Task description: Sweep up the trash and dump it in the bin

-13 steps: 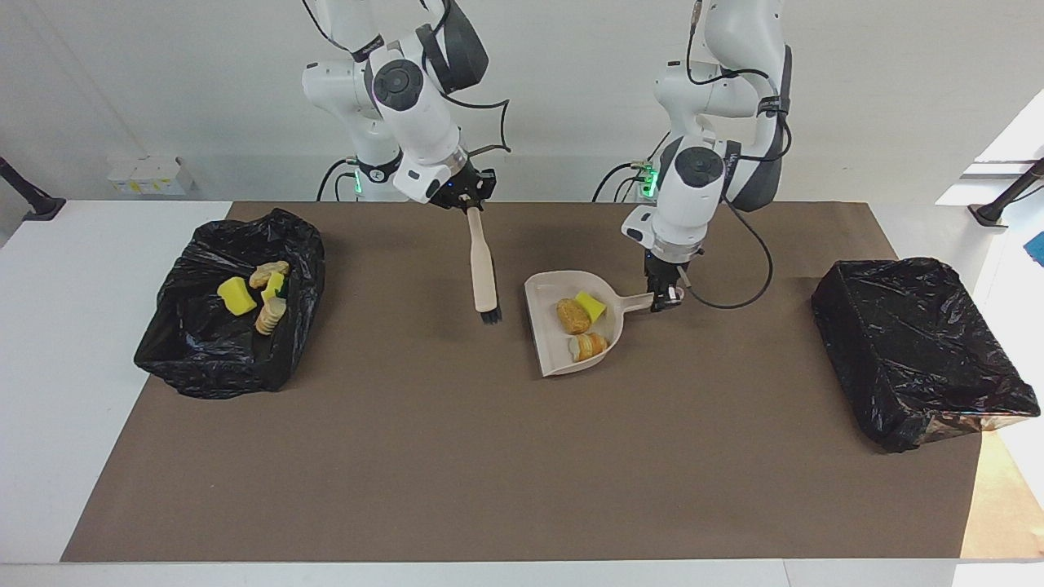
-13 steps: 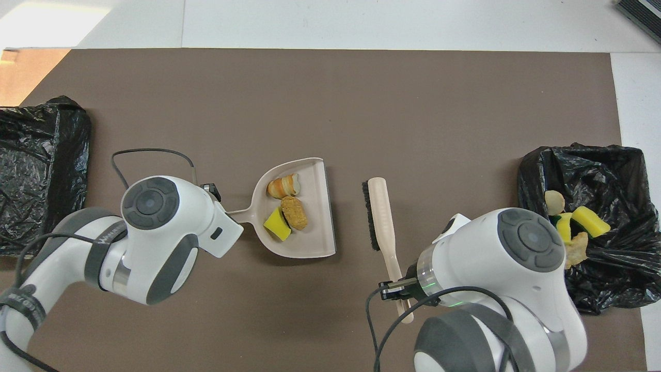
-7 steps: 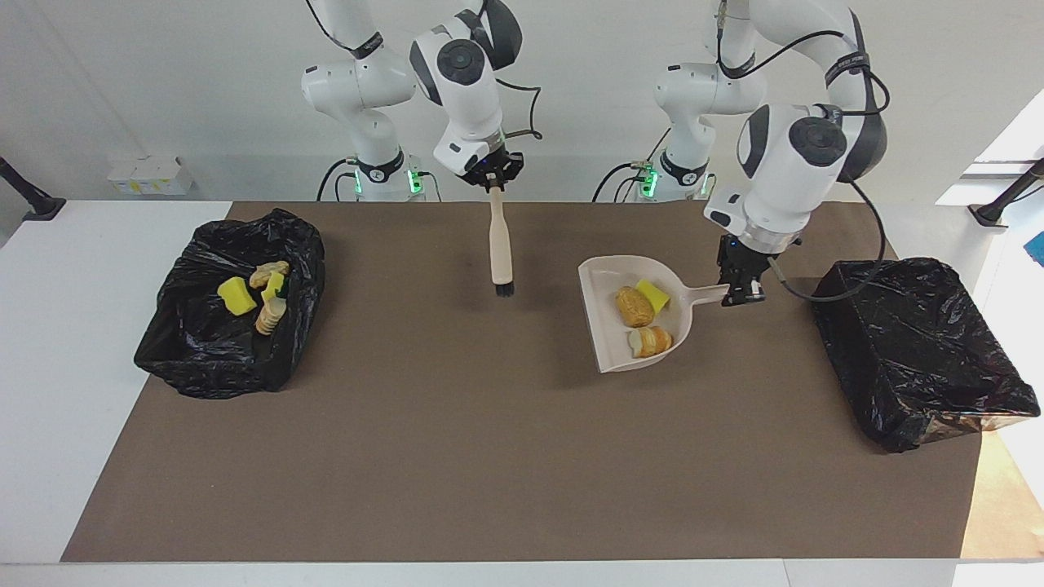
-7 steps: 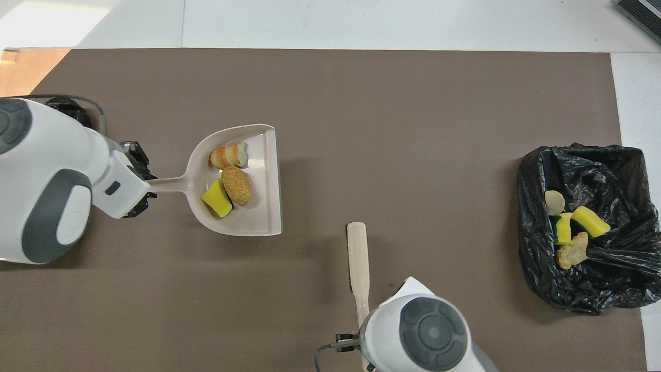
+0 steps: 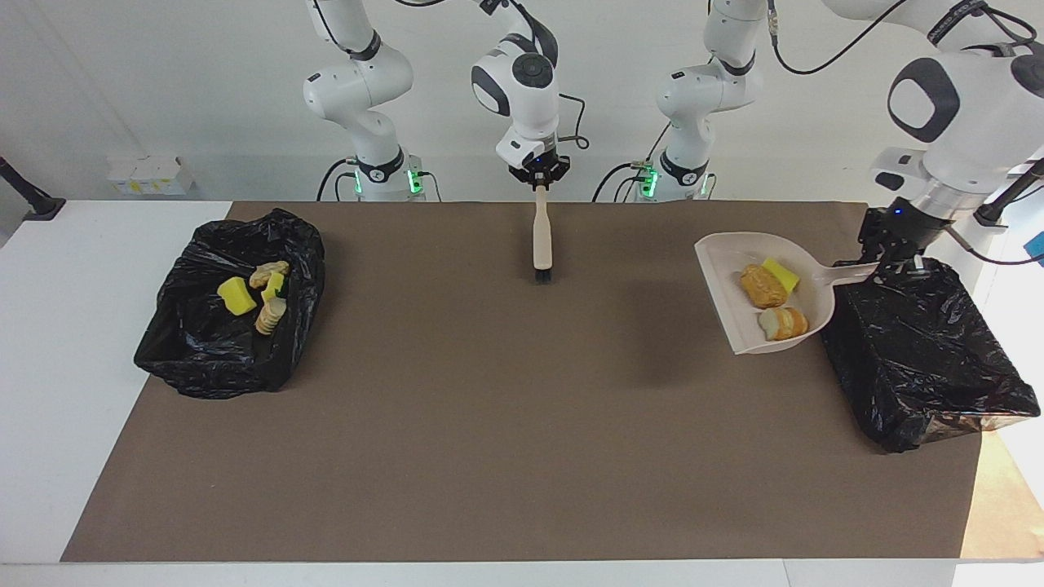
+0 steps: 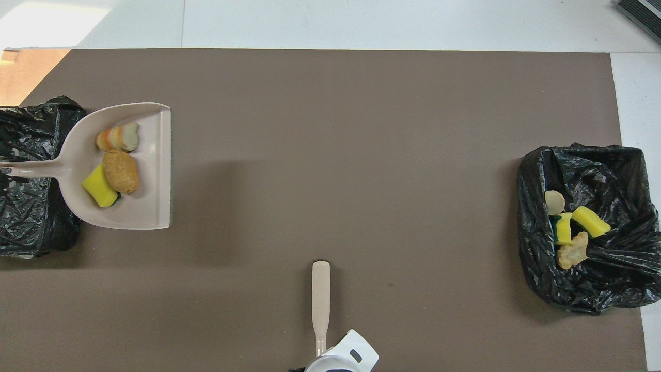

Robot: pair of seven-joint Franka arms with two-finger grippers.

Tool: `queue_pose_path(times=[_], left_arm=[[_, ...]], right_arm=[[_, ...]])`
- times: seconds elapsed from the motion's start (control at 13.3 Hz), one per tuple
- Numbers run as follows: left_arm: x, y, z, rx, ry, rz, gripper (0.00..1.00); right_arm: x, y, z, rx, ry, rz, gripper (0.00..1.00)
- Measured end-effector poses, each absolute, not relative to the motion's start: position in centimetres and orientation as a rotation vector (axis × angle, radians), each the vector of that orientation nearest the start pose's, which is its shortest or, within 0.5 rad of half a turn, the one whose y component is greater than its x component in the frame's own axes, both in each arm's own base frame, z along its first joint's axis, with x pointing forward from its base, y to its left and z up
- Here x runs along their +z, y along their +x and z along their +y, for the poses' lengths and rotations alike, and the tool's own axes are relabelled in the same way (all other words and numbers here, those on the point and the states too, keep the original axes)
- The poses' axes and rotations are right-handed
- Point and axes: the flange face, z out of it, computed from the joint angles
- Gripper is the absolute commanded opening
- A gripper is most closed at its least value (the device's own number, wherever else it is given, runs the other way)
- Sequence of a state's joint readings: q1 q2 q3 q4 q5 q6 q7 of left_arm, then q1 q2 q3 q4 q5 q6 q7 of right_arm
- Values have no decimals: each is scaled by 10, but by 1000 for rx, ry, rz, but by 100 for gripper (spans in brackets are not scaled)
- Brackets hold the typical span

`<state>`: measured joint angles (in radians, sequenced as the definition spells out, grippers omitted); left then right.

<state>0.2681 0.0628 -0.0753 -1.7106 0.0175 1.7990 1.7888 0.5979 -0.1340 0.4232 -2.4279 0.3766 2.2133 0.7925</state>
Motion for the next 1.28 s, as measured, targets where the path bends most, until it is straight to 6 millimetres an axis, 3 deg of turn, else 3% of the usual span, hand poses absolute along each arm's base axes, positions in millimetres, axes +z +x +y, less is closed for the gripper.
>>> queue_pose_path(times=[0.3, 0.45, 0.53, 0.6, 0.68, 0.83, 0.98, 1.05, 1.28], left_arm=[[531, 555, 228, 45, -2107, 2231, 0], [526, 553, 261, 136, -2057, 2196, 0], [529, 556, 270, 173, -2029, 2174, 0], [536, 559, 280, 192, -2013, 2148, 0], [545, 562, 293, 221, -1998, 2115, 0], [563, 566, 321, 305, -1933, 2029, 0], [571, 573, 335, 395, -1875, 1928, 0], [573, 577, 336, 458, -1828, 1888, 0], [566, 593, 319, 619, -1693, 1844, 0]], right_arm=[[342, 226, 407, 368, -3042, -40, 0], [339, 227, 406, 376, -3042, -70, 4], [337, 228, 406, 382, -3042, -76, 25], [335, 230, 405, 387, -3043, -73, 59], [333, 234, 403, 394, -3043, -59, 63], [327, 246, 398, 412, -3043, -14, 82], [333, 267, 392, 417, -3031, 47, 100], [342, 283, 385, 444, -3028, 91, 100], [409, 350, 346, 509, -2992, 257, 100]])
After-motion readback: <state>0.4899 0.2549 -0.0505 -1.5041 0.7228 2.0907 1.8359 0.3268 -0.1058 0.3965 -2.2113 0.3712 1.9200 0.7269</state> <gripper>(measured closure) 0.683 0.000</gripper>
